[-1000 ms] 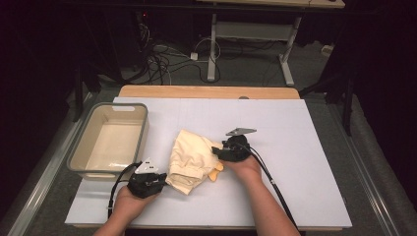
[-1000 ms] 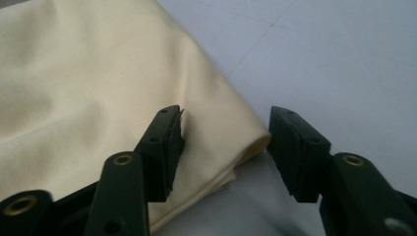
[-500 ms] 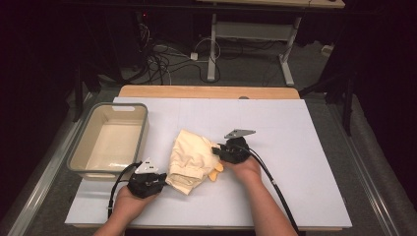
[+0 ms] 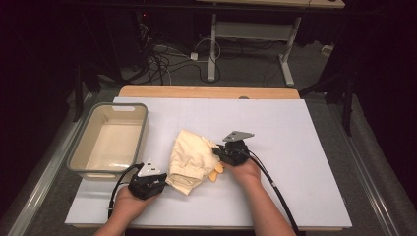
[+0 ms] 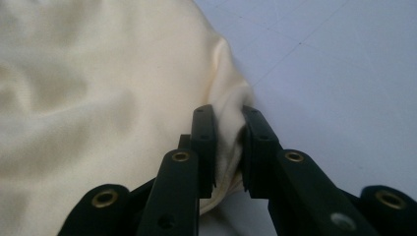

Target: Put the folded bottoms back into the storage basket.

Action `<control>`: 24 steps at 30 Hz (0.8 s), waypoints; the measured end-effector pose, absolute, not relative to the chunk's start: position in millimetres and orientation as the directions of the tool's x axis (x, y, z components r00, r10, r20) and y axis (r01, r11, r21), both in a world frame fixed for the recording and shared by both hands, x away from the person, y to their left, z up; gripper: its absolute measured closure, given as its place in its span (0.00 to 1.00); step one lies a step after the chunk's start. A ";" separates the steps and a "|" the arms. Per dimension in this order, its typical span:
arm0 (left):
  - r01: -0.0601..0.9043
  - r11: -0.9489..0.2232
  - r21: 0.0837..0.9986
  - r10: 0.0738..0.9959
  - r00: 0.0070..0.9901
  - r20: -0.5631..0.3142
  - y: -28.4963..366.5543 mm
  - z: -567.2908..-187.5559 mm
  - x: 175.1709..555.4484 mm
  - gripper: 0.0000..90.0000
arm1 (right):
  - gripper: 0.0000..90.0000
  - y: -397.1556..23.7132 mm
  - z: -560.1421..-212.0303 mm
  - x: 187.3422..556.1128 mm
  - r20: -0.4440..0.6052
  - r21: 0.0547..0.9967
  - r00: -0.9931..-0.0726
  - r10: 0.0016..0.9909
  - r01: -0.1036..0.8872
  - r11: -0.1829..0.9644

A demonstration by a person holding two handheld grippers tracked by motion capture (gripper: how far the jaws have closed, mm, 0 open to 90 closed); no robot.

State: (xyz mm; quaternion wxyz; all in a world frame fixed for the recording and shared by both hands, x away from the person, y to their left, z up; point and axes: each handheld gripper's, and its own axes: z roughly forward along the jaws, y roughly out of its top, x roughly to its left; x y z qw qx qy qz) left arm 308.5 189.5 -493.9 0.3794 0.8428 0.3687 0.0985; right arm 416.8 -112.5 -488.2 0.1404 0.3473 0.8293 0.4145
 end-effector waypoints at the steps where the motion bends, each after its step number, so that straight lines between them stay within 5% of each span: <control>1: 0.554 -0.436 0.710 0.698 0.705 -0.122 189.5 -493.7 308.8 0.85 | 0.89 -112.6 -488.2 416.8 0.055 0.785 -0.719 0.693 0.460 0.415; 24: 0.659 -0.564 0.499 0.700 0.701 -0.136 172.2 -470.7 332.7 0.85 | 0.89 -112.9 -488.3 415.9 0.049 0.791 -0.716 0.696 0.453 0.411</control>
